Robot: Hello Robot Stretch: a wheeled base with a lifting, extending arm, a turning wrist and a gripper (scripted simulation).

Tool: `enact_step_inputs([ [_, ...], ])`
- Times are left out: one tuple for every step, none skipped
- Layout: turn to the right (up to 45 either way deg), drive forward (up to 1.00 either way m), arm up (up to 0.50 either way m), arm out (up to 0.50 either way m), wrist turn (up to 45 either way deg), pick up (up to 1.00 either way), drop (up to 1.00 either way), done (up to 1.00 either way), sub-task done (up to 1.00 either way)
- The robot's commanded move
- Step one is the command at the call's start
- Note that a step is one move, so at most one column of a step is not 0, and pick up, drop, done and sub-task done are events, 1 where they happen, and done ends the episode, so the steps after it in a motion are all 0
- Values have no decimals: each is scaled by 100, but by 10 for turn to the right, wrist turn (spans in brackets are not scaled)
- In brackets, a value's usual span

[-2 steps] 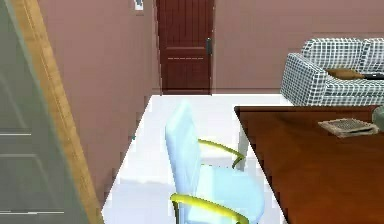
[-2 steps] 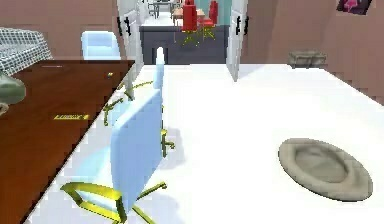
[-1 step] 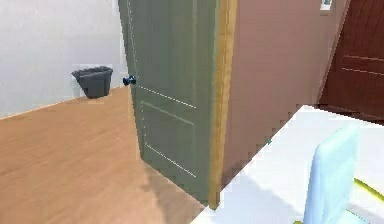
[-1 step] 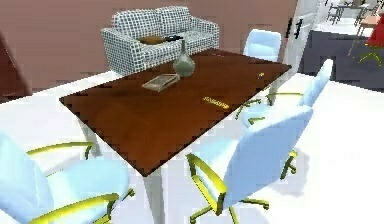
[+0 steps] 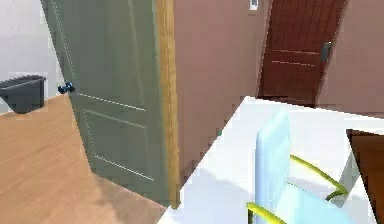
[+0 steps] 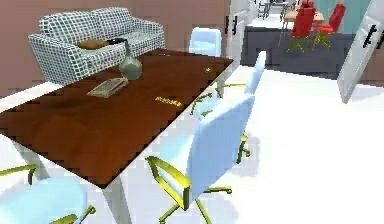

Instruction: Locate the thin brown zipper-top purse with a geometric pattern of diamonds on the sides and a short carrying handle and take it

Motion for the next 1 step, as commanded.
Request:
enact_step_inputs([
  [0,80,0,0,0,0,0,0,0],
])
